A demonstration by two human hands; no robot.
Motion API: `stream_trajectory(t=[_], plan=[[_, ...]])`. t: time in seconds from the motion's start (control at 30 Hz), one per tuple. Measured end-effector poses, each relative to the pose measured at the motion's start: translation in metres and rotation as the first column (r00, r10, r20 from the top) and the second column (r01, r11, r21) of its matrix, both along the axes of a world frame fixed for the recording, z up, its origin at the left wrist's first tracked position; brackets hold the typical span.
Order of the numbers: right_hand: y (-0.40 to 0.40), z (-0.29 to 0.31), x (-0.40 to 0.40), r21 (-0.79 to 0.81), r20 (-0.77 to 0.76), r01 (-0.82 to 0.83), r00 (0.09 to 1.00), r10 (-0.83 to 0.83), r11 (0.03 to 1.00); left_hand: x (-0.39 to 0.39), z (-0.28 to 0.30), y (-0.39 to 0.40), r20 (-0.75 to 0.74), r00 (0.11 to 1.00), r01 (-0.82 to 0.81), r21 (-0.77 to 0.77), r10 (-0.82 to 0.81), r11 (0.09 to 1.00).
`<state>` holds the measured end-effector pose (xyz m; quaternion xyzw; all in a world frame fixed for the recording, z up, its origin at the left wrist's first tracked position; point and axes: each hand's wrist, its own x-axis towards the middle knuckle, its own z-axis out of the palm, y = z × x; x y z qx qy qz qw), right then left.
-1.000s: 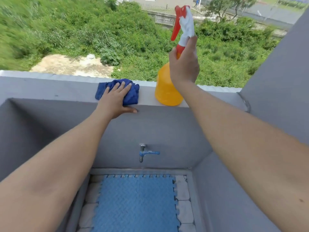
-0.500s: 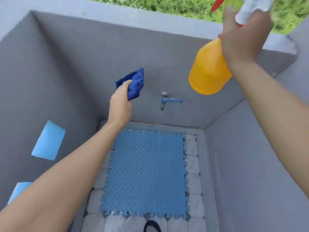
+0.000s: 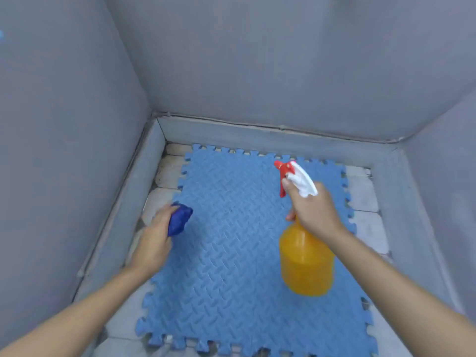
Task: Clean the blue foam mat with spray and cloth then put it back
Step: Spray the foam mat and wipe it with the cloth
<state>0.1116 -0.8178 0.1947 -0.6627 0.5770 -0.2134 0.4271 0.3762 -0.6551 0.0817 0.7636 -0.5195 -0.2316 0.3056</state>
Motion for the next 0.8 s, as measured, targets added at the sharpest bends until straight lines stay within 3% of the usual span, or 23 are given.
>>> stream_trajectory(t=[0.13,0.2,0.27,0.33,0.43,0.57,0.8], plan=[[0.018,-0.101,0.004,0.092,-0.160,0.027,0.987,-0.012,0.995,-0.008,-0.129,0.031,0.186,0.963,0.140,0.272,-0.195,0.952],[0.018,-0.123,0.007,0.053,-0.182,0.007,0.983,0.003,0.999,-0.021,-0.162,0.035,0.331,0.890,0.215,0.299,-0.312,0.930],[0.013,-0.129,0.010,0.081,-0.156,-0.028,0.987,0.040,0.996,-0.025,-0.172,0.034,0.446,0.829,0.216,0.300,-0.337,0.929],[0.010,-0.127,0.013,0.257,-0.026,-0.072,0.996,0.081,0.964,-0.021,-0.180,0.034,0.499,0.805,0.204,0.276,-0.321,0.939],[0.018,-0.125,0.018,0.394,0.063,-0.091,0.995,0.072,0.915,-0.027,-0.176,0.041,0.467,0.836,0.159,0.296,-0.288,0.942],[0.024,-0.129,0.031,0.289,-0.055,-0.004,0.998,0.021,0.957,-0.030,-0.177,0.040,0.479,0.835,0.153,0.269,-0.270,0.951],[0.033,-0.122,0.037,0.185,-0.146,-0.116,0.979,0.144,0.976,-0.028,-0.173,0.042,0.435,0.870,0.153,0.209,-0.232,0.966]])
